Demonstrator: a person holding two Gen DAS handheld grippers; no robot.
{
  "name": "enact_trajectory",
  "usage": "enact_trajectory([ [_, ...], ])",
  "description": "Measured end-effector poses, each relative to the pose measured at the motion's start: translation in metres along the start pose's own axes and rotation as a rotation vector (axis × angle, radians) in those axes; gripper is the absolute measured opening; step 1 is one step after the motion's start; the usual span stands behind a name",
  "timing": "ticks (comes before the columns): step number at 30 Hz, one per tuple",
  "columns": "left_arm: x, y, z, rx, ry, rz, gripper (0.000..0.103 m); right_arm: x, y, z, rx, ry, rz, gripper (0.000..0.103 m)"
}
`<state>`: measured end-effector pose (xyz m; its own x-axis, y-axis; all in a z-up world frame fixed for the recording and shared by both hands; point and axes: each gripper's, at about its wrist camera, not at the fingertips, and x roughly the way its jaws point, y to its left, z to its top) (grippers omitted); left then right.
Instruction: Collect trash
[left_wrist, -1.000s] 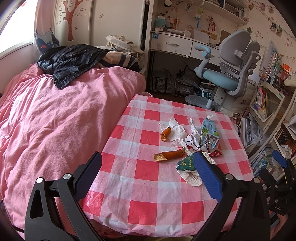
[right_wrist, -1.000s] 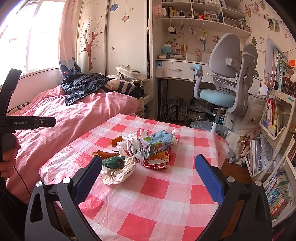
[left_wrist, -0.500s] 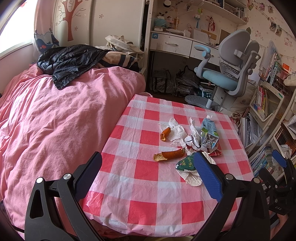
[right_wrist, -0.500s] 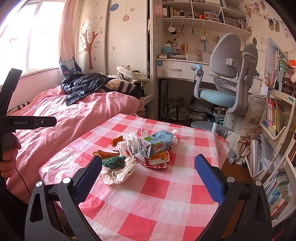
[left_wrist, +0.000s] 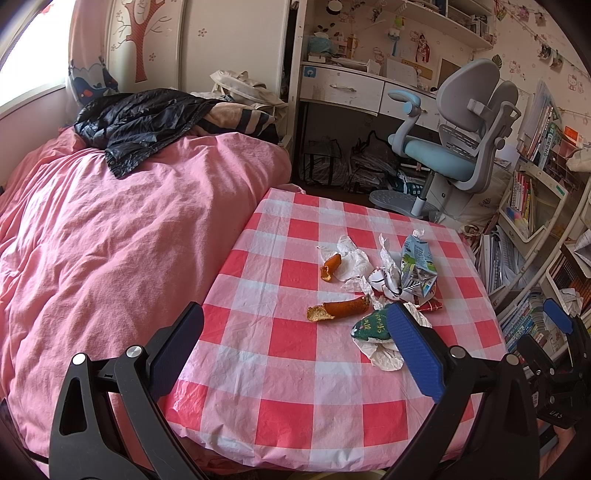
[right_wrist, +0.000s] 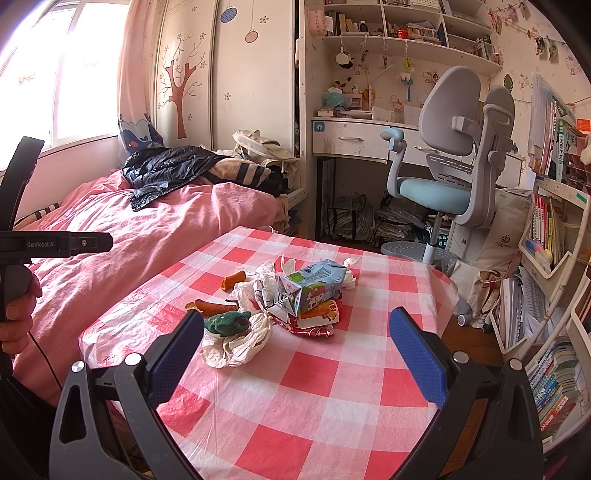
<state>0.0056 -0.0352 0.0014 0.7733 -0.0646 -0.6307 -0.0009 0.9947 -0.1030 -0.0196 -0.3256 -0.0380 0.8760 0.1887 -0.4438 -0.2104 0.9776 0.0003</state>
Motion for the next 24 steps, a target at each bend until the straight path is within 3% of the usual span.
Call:
enact_trajectory([
  [24, -0.0002, 0.0059, -0.0018, -0.029, 0.011, 0.021, 0.096, 0.0003, 0.0, 0.0007, -0.001, 0.0, 0.001, 0.097],
])
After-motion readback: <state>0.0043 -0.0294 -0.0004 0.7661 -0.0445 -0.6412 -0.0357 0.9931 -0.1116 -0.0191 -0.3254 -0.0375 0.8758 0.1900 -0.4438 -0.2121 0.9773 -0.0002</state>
